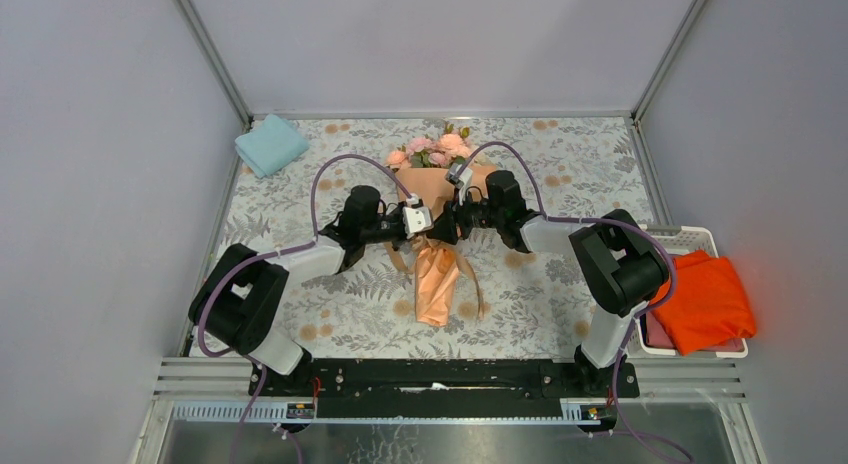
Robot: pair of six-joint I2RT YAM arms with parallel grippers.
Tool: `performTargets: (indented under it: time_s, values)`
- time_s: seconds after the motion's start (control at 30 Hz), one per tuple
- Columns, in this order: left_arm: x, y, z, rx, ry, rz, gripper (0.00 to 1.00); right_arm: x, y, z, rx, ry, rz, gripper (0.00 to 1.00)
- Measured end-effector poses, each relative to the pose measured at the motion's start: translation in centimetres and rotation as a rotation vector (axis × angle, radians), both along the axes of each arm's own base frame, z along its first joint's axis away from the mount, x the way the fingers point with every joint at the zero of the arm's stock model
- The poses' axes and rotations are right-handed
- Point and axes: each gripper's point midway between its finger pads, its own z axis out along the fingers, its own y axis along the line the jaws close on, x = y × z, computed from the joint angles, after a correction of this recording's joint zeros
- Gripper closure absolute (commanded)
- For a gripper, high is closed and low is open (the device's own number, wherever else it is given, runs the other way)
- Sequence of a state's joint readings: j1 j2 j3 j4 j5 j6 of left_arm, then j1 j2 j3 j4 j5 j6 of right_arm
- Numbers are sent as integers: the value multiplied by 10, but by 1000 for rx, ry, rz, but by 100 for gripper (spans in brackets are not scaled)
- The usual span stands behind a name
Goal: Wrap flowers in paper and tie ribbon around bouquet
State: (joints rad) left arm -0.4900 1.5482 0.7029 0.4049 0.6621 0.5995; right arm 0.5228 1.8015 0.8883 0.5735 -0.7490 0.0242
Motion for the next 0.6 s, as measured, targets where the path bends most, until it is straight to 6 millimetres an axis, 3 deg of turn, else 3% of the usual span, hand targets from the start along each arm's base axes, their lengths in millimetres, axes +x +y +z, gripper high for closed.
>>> performTargets:
  time_s: [0.4, 0.53, 0.6]
  values:
    - [2, 1, 0, 9, -55, -13, 100, 0, 2, 5, 25, 26, -16, 54]
    - [3, 1, 1, 2, -50, -8, 100, 1, 2, 3, 23, 28, -19, 63]
    - [3, 1, 2, -1, -49, -5, 100, 0, 3, 1, 19, 33, -19, 64]
